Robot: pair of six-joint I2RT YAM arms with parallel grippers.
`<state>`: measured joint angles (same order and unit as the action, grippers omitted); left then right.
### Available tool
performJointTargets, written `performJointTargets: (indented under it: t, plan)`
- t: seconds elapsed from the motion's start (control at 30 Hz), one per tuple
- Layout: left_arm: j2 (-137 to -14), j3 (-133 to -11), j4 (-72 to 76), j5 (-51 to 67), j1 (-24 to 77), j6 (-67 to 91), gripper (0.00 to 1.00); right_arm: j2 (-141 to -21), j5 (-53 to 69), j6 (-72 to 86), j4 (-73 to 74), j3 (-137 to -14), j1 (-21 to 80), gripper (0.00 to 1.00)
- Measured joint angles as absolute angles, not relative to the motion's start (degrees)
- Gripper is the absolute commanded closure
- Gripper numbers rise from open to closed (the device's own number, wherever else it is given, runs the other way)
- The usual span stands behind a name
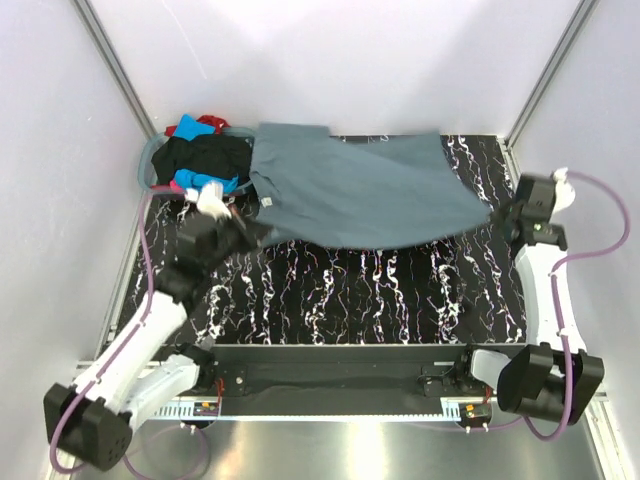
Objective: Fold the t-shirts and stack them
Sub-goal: Flatten the tshirt out, then fold the tshirt
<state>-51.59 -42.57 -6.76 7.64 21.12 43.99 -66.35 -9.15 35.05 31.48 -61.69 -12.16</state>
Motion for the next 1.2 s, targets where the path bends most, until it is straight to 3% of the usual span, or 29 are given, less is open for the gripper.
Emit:
performJointTargets:
  t: [0.17, 0.4, 0.93, 1.2]
  plan:
    - [-43.0, -29.1, -6.5, 7.7, 25.2, 46.9, 1.00, -65.5, -13.4, 40.8, 34.0, -50.0, -13.1, 1.00]
    - [-41.1, -20.8, -6.7, 8.3, 28.7, 51.2, 1.00, -72.9, -13.9, 44.6, 34.6, -47.9, -14.2, 1.00]
    - [-43.5, -26.1, -13.5, 3.7, 30.0, 51.5, 1.00, -67.8, -17.5, 47.2, 34.3, -45.5, -15.4, 1.00]
    - [-56.9, -37.5, -14.6, -1.0, 28.3, 46.4, 1.00, -74.3, -15.4, 43.7, 31.7, -49.7, -15.4, 1.00]
